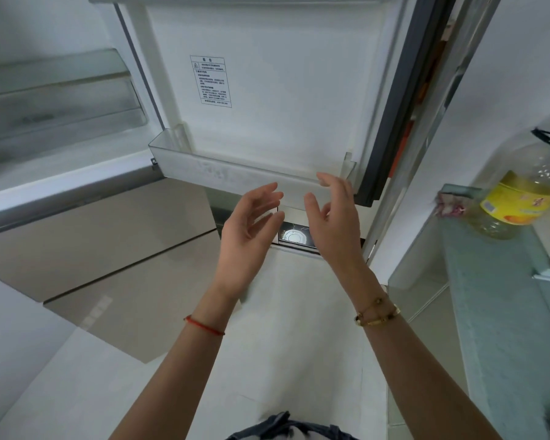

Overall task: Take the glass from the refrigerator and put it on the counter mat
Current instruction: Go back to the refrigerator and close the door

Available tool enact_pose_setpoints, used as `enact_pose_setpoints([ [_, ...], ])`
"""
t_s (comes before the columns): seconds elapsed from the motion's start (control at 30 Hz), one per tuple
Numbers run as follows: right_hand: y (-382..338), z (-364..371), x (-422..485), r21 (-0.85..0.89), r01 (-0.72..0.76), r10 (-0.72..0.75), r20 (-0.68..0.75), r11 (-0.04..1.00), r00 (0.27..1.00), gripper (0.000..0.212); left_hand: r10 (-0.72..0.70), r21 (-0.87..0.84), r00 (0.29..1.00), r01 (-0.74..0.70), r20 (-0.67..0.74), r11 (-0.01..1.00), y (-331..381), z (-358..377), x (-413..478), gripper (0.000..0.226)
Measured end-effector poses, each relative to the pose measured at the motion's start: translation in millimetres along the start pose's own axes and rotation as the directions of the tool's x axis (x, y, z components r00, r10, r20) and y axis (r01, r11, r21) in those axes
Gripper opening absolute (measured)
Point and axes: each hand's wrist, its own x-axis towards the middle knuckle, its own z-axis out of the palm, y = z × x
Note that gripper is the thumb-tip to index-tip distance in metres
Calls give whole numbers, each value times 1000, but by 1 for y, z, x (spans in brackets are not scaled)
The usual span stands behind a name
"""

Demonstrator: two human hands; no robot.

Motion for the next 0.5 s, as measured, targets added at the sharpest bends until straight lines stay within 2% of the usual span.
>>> enact_pose_setpoints([
  [0.27,-39,0,-64,120,177,-189,99,977,977,41,59,1,988,-59,-144,998,9,-18,-41,33],
  [0.5,-83,0,-93,246,407,-407,-53,880,912,31,50,27,952,-44,-303,999,12,-58,-86,26],
])
